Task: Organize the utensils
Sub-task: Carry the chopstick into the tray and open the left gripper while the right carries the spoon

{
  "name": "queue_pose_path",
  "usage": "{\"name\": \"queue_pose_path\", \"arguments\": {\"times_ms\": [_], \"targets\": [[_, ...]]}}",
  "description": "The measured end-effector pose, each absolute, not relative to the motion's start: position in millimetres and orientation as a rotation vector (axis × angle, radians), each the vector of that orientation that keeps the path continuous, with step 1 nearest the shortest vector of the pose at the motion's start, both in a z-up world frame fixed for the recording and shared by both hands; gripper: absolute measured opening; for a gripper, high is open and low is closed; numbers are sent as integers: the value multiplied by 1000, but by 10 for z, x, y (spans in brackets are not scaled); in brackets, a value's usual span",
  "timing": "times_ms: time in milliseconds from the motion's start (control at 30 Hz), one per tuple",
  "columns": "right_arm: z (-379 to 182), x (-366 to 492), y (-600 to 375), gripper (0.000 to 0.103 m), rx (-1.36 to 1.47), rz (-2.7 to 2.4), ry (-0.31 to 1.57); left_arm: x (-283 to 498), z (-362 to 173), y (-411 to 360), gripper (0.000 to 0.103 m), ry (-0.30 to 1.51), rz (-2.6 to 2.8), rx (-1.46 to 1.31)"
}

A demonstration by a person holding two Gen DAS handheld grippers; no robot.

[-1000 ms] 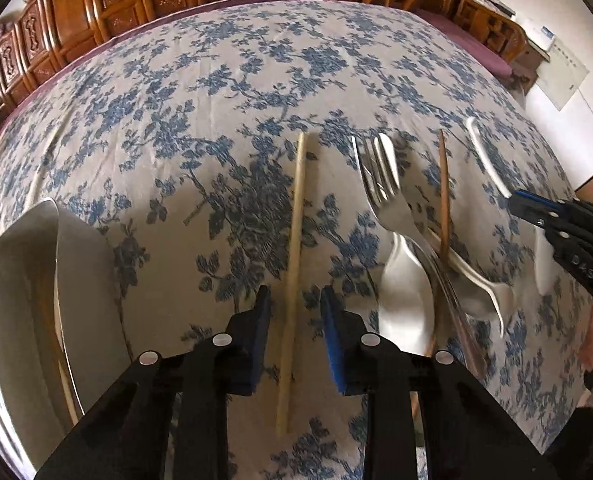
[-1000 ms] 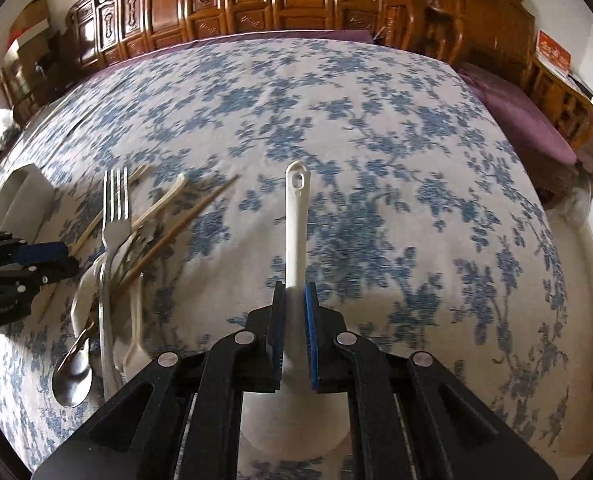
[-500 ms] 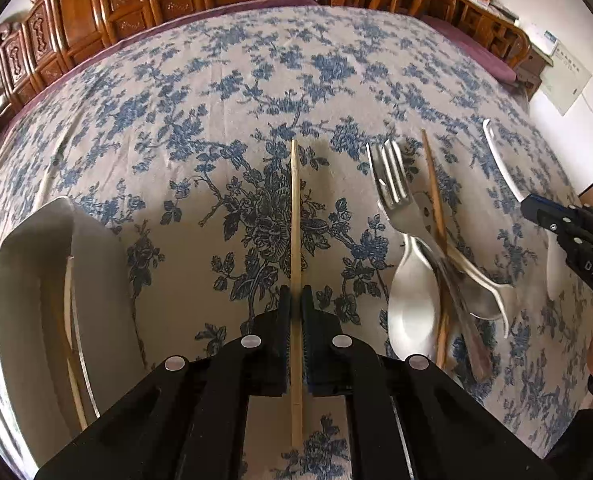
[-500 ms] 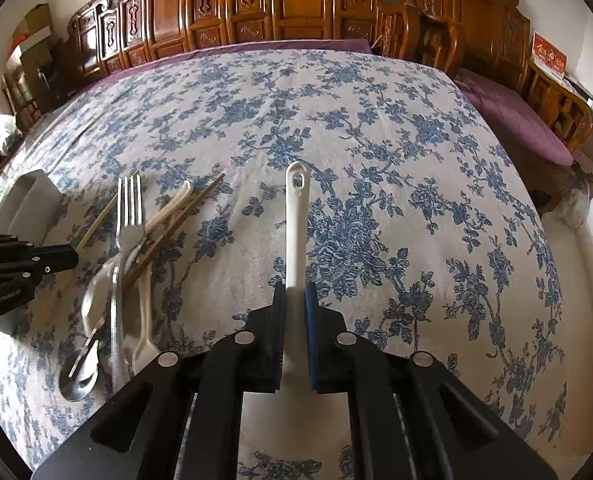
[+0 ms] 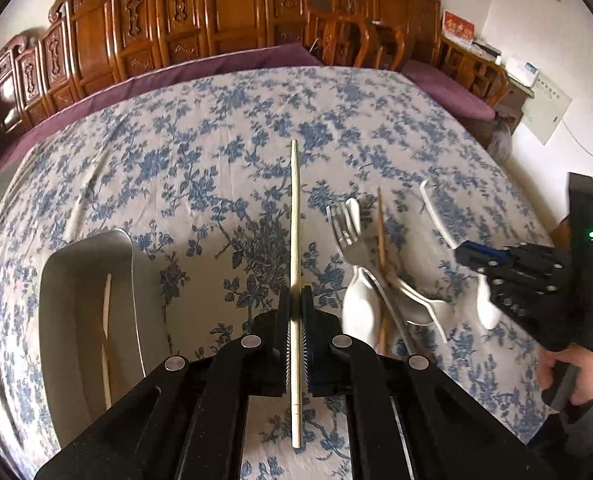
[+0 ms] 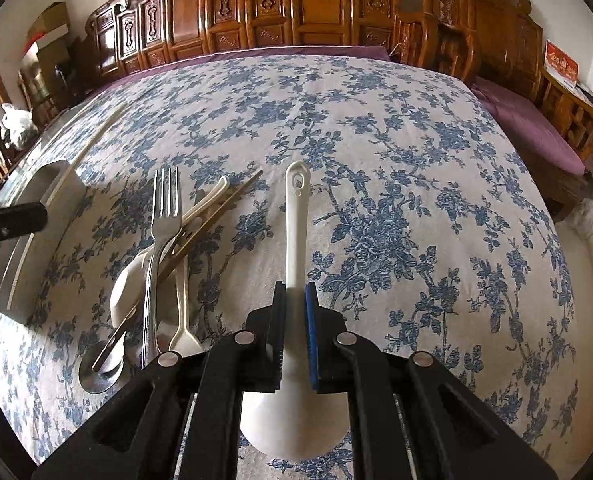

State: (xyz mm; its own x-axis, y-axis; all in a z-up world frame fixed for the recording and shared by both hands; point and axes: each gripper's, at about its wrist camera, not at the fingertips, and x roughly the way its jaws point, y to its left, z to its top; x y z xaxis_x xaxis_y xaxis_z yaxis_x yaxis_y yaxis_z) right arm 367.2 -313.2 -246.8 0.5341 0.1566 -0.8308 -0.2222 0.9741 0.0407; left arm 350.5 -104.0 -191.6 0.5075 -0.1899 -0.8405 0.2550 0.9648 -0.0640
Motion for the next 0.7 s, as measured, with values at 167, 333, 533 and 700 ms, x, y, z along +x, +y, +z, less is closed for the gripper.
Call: {"name": "queue_pose_path", "arguments": {"times_ms": [167, 333, 533, 700], "targets": [[-2436, 3640, -3110, 11, -74, 231, 970, 3437, -1799, -1057, 4, 986, -287, 67], [-2362, 3542, -3017, 11, -77, 262, 952, 3379, -1712, -1039, 4, 968, -298, 63], [-2169, 3397, -2788, 11, -94, 309, 902, 3260, -1650, -925, 4, 952, -302, 56], [-2024, 3297, -2547, 11, -124, 347, 869, 3132, -1599, -713, 4, 940, -292, 55]]}}
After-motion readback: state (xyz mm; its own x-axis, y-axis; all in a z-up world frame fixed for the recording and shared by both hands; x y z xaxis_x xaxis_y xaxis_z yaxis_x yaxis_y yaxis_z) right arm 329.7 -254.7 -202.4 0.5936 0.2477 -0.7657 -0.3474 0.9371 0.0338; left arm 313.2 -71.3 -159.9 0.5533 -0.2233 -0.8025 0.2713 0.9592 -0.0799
